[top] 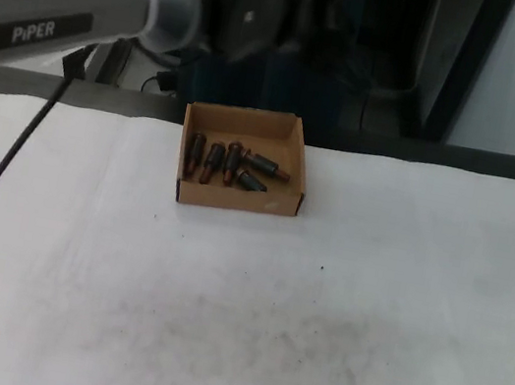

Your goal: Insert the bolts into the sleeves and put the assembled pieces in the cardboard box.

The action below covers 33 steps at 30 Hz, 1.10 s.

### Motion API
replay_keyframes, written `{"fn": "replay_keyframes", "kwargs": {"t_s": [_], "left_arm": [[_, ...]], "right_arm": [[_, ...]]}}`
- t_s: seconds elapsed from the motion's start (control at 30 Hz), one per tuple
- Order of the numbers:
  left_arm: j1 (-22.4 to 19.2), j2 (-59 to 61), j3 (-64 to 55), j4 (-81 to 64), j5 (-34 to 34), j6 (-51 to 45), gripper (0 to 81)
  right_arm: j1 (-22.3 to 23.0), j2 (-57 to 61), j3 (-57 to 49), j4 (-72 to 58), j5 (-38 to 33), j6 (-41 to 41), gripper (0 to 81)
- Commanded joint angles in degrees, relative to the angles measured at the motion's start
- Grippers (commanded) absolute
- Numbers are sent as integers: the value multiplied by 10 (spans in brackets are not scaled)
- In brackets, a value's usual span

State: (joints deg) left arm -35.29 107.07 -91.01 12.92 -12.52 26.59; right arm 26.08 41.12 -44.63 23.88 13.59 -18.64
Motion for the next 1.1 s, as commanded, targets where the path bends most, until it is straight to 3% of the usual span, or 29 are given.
{"fn": "replay_keyframes", "kwargs": {"t_s": [0.0,0.13,0.33,0.6,0.77,0.87,1.0,1.07], "left_arm": [[-33,-19,-6,-8,-43,87,193],[-68,-34,-6,-38,-68,121,28],[-94,-99,-6,-14,-75,79,17],[-83,-206,-6,120,-53,-3,17],[-28,-257,-4,161,-40,-16,17],[31,-315,19,200,4,-96,17],[128,-426,109,254,102,-207,16],[194,-495,177,248,161,-238,16]], "right_arm": [[-26,-17,-6,-10,-10,17,504],[-57,-38,-6,-7,-10,20,504],[-75,-79,-6,36,-72,23,504],[-78,-100,-6,63,-97,67,504],[-84,-99,-6,40,-104,66,504],[-108,-99,-6,5,-141,80,504],[-162,-99,-6,-38,-207,212,504],[-190,-99,-6,-45,-234,268,504]]}}
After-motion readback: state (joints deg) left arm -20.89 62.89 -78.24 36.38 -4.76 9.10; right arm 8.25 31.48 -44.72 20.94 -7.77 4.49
